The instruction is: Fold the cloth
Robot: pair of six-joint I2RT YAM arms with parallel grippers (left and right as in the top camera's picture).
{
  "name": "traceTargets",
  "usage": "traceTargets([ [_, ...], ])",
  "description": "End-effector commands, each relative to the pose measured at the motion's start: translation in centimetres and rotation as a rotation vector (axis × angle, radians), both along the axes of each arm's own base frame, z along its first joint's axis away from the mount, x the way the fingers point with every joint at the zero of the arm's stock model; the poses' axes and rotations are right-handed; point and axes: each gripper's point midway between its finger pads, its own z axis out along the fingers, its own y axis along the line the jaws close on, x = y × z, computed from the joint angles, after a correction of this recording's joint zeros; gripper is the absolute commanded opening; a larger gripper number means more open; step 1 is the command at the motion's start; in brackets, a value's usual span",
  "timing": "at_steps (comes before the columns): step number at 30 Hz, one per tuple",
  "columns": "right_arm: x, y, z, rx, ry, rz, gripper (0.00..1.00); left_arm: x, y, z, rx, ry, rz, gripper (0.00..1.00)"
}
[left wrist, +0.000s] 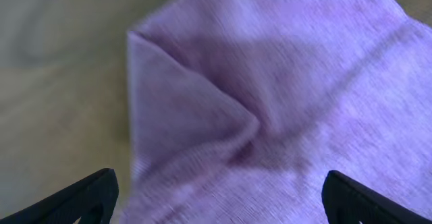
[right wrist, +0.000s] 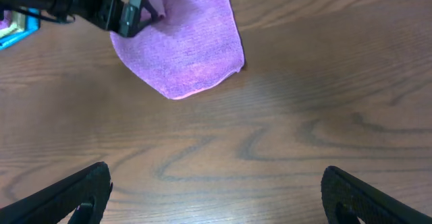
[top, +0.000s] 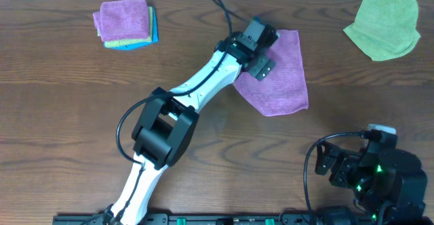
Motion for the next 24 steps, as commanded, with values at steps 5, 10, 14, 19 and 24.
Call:
traceTargets([
  [5, 0.0, -0.5, -0.3, -0.025, 0.012, -0.015, 0.99, 2.1, 1.8, -0.4, 0.12, -0.081, -0.011, 0.98],
  [10, 0.2, -0.5, -0.6, -0.027, 0.034, -0.015, 0.99, 2.4, 2.3, -0.7, 0.142, -0.08, -0.027, 1.0],
  [14, 0.6, -0.4, -1.2, -0.031, 0.07, -0.014, 0.99, 1.2, 3.1, -1.9, 0.202, -0.032, -0.075, 1.0],
  [19, 0.9, -0.4, -1.6, -0.033, 0.096, -0.013, 0.99, 0.8, 3.3, -2.2, 0.215, -0.014, -0.077, 1.0],
  [24, 0.9, -0.2, -1.6, -0.026, 0.101, -0.006, 0.99, 1.0, 3.2, -2.4, 0.209, -0.017, -0.078, 1.0],
])
